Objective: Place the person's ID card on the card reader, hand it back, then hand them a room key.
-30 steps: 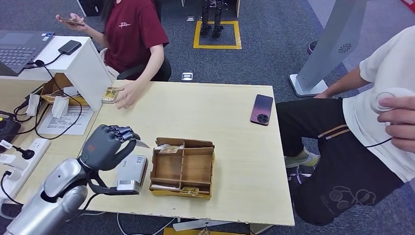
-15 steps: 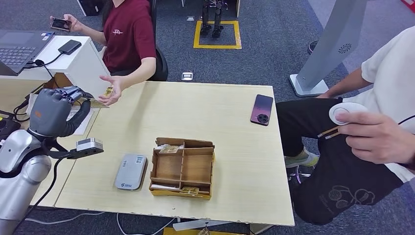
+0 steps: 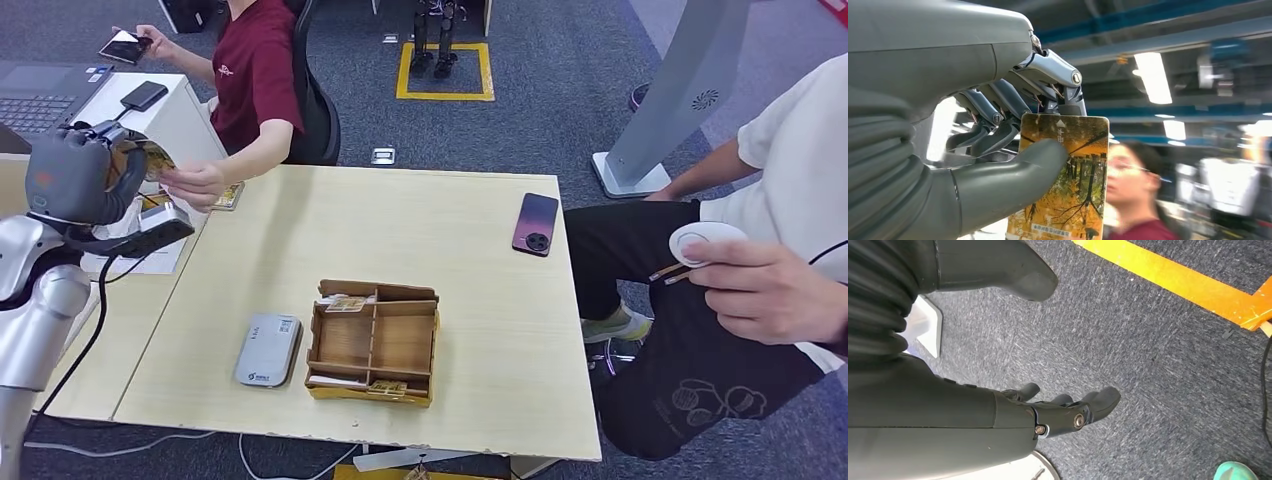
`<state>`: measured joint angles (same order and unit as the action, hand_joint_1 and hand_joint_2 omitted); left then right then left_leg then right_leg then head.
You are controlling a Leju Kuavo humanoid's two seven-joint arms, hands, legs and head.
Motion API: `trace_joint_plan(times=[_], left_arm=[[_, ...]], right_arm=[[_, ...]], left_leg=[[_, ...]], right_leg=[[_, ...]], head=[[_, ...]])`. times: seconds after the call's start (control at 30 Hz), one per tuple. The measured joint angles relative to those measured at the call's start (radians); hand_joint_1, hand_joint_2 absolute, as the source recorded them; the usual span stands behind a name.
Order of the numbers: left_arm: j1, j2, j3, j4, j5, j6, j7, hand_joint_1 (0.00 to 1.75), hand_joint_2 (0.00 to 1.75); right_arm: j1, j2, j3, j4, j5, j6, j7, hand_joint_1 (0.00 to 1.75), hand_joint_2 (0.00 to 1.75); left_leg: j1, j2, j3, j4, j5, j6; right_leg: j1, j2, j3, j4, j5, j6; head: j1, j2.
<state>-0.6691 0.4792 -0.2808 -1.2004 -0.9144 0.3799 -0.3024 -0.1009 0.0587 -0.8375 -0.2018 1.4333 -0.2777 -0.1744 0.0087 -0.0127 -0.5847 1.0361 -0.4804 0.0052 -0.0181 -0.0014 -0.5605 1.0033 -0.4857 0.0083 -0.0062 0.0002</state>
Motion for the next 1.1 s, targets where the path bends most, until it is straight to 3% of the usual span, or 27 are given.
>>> trace_joint_plan(times=[0.07, 0.2, 0.27, 0.33, 0.4, 0.6, 0.77, 0.9, 1.1], left_arm=[[-0.048, -0.021, 0.001, 0.087, -0.023, 0.027, 0.031, 1.75, 1.75], [-0.088, -0.057, 0.007, 0.233, -0.029, 0.087, 0.015, 1.75, 1.75], [-0.099, -0.07, 0.007, 0.287, -0.033, 0.104, 0.005, 1.61, 1.75], [-0.106, -0.079, 0.007, 0.323, -0.034, 0.105, 0.003, 0.74, 1.75], [-0.107, -0.085, 0.008, 0.345, -0.031, 0.105, 0.005, 0.0, 1.75], [-0.101, -0.087, 0.022, 0.382, -0.034, 0.156, 0.013, 0.0, 1.75], [-0.054, -0.057, 0.057, 0.396, 0.008, 0.208, -0.015, 0.0, 1.75], [0.023, -0.01, 0.122, 0.397, 0.07, 0.264, -0.047, 0.0, 1.75], [0.193, 0.043, 0.288, 0.364, 0.166, 0.31, -0.163, 0.0, 1.75]], right_arm=[[-0.004, 0.003, 0.001, 0.0, 0.002, 0.005, 0.004, 0.0, 1.75], [-0.005, 0.008, 0.001, 0.0, 0.001, 0.005, 0.006, 0.0, 1.75], [-0.005, 0.01, 0.001, 0.0, 0.001, 0.005, 0.006, 0.0, 1.75], [-0.005, 0.011, 0.002, 0.0, 0.001, 0.005, 0.006, 0.0, 1.75], [-0.005, 0.011, 0.002, 0.0, 0.001, 0.005, 0.006, 0.0, 1.75], [-0.004, 0.011, 0.002, 0.0, 0.0, 0.002, 0.008, 0.0, 1.75], [0.0, 0.011, 0.002, 0.0, -0.008, -0.004, 0.014, 0.0, 1.75], [0.006, 0.011, 0.001, 0.0, -0.02, -0.015, 0.012, 0.0, 1.75], [0.021, 0.01, -0.006, 0.0, -0.038, -0.022, -0.001, 0.0, 1.75]], left_leg=[[0.0, 0.0, 0.0, 0.0, 0.0, 0.0], [0.0, 0.002, 0.0, 0.0, 0.0, 0.0], [0.0, 0.001, 0.0, 0.0, 0.0, 0.0], [0.0, 0.001, 0.0, 0.0, 0.0, 0.0], [0.0, 0.001, 0.0, 0.0, 0.0, 0.0], [0.0, 0.001, -0.001, 0.0, 0.0, 0.0], [0.0, 0.002, -0.001, 0.0, 0.0, 0.0], [0.001, 0.004, -0.001, -0.001, 0.0, -0.001], [0.001, 0.006, -0.001, -0.001, -0.001, -0.002]], right_leg=[[0.0, 0.0, 0.0, 0.0, 0.001, 0.0], [0.0, 0.002, -0.001, 0.0, 0.002, 0.0], [0.0, 0.002, -0.001, 0.0, 0.002, 0.0], [0.0, 0.002, -0.001, 0.0, 0.001, 0.0], [0.0, 0.002, -0.001, 0.0, 0.001, 0.0], [0.0, 0.002, -0.001, 0.0, 0.001, 0.0], [0.0, 0.003, -0.001, 0.0, 0.001, 0.0], [0.001, 0.005, -0.002, 0.001, 0.001, -0.001], [0.001, 0.007, -0.003, 0.0, 0.0, -0.002]], head=[[0.0, 0.0], [0.0, 0.0], [0.0, 0.0], [0.0, 0.0], [0.0, 0.0], [0.0, 0.0], [0.0, 0.0], [0.0, 0.0], [0.0, 0.0]])
